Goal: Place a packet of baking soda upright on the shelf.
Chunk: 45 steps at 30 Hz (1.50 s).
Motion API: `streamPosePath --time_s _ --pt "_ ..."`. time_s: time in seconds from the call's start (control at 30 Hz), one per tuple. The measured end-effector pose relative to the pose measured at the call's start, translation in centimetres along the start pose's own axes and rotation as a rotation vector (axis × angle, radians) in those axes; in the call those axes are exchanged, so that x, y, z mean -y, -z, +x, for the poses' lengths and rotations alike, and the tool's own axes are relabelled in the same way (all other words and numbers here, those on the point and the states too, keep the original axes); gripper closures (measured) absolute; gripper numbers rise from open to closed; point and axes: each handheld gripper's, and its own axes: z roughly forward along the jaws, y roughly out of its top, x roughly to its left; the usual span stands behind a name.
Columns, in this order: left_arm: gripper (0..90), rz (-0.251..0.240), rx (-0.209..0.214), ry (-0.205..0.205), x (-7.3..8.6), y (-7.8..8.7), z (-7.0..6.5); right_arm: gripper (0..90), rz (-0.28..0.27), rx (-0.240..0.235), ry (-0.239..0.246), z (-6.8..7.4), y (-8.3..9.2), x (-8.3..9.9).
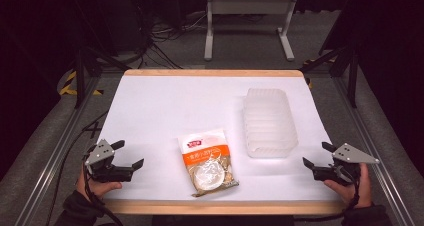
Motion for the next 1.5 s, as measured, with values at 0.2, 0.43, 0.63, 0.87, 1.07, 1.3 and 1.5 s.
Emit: streamPosePath --time_s 0.2,0.43,0.63,0.87,1.07,1.3,1.5 --pt "9.7 0.087 -0.02 0.081 -0.3 -0.8 0.3 13.7 0.015 -0.01 -0.014 0.0 -0.3 0.2" --pt "11.2 0.132 0.104 0.087 -2.0 -1.6 0.5 13.7 0.038 -0.004 -0.006 0.4 -0.2 0.4" --pt "11.9 0.196 0.193 0.036 -5.0 -3.3 0.0 13.9 0.066 -0.031 0.008 1.1 0.0 0.4" --pt "9.7 0.261 0.328 -0.008 -7.9 -6.4 -0.7 15.1 0.135 -0.012 0.022 2.3 0.1 -0.4" --pt "6.6 0.369 0.421 -0.028 -9.0 -10.1 -1.6 15.1 0.158 -0.009 0.035 3.0 -0.4 -0.8" --pt "6.6 0.398 0.47 0.026 -9.6 -13.7 -2.0 15.1 0.168 -0.035 0.047 3.2 -1.3 -0.5" --pt "13.3 0.396 0.492 0.051 -10.3 -16.2 -3.1 15.1 0.147 -0.045 0.033 3.2 -1.1 -0.4"
